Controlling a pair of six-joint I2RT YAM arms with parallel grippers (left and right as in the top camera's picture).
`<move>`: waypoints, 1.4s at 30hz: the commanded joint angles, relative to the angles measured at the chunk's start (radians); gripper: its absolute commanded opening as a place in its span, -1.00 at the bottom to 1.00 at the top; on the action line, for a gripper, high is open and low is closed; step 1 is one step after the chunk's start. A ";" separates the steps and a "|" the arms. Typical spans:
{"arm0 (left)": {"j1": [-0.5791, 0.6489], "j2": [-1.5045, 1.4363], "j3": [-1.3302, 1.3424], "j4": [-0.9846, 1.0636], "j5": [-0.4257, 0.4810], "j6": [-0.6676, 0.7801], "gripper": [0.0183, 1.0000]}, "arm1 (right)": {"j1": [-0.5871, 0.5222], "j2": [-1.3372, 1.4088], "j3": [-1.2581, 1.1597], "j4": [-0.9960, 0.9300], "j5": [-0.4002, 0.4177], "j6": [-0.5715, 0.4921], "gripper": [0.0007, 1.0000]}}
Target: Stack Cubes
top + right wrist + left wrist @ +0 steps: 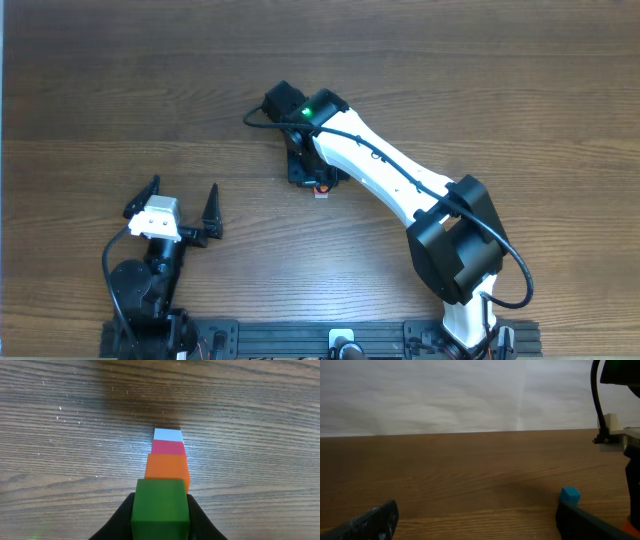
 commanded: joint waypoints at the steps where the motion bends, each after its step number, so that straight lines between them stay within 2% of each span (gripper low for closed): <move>1: -0.004 -0.007 -0.003 -0.005 -0.003 0.014 1.00 | -0.004 -0.026 -0.011 0.005 0.010 -0.005 -0.69; 42: -0.004 -0.007 -0.003 -0.004 -0.003 0.014 1.00 | -0.005 -0.026 -0.011 0.001 0.021 -0.013 -0.37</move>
